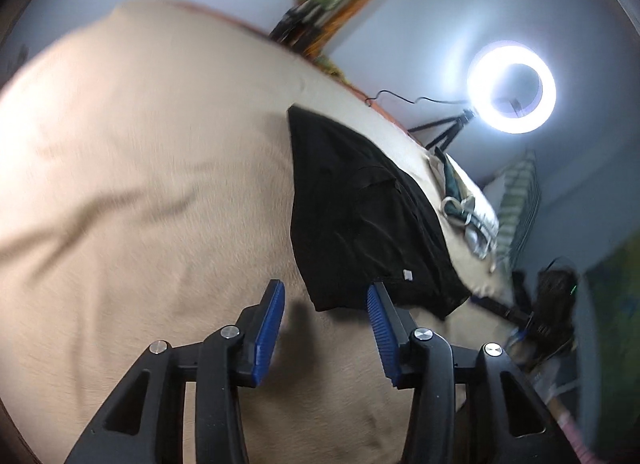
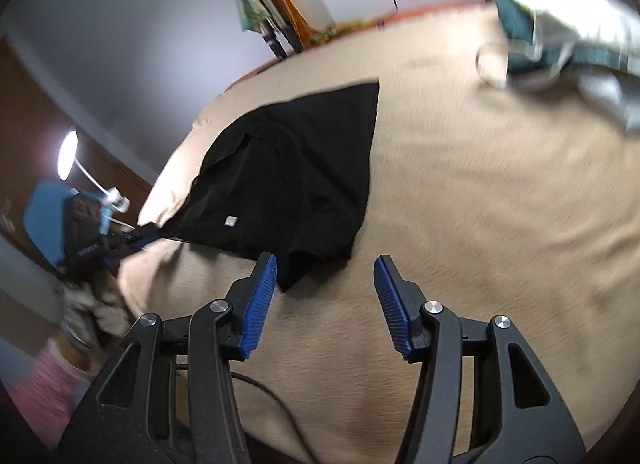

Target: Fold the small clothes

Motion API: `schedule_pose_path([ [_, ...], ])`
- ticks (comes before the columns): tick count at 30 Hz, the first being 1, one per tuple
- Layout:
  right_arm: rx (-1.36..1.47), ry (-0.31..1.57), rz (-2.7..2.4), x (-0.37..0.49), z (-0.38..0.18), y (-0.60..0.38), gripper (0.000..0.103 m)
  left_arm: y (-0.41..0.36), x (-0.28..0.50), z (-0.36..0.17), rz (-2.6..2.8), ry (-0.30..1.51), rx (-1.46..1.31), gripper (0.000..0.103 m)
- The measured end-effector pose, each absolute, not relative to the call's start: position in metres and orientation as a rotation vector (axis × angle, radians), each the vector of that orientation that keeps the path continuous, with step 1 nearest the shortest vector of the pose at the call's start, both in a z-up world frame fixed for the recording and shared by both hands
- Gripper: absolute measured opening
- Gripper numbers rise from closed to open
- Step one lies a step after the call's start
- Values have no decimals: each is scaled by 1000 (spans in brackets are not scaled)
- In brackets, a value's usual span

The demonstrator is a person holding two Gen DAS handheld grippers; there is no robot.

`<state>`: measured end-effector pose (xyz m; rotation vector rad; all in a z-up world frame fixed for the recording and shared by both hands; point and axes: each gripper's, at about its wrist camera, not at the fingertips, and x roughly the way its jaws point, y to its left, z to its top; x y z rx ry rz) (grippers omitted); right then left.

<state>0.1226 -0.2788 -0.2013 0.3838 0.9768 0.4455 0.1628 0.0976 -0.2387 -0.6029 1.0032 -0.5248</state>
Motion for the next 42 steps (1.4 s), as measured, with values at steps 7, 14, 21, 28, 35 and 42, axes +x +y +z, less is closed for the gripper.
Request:
schedule_pose_path([
  [7, 584, 1048, 479, 134, -225, -273, 11, 83, 167, -250, -514, 1044, -630, 9],
  [14, 589, 987, 496, 136, -200, -282, 3, 71, 149, -225, -489, 990, -522, 4],
  [21, 557, 1051, 467, 134, -221, -291, 3, 65, 136, -248, -473, 1031, -426, 10],
  [28, 409, 1020, 534, 132, -191, -297, 39, 86, 149, -216, -476, 954, -395, 36],
  [35, 497, 902, 501, 191, -169, -316, 46, 92, 223, -207, -448, 941, -464, 39],
  [42, 516, 947, 484, 271, -194, -301, 46, 83, 291, -231, -455, 994, -585, 45],
])
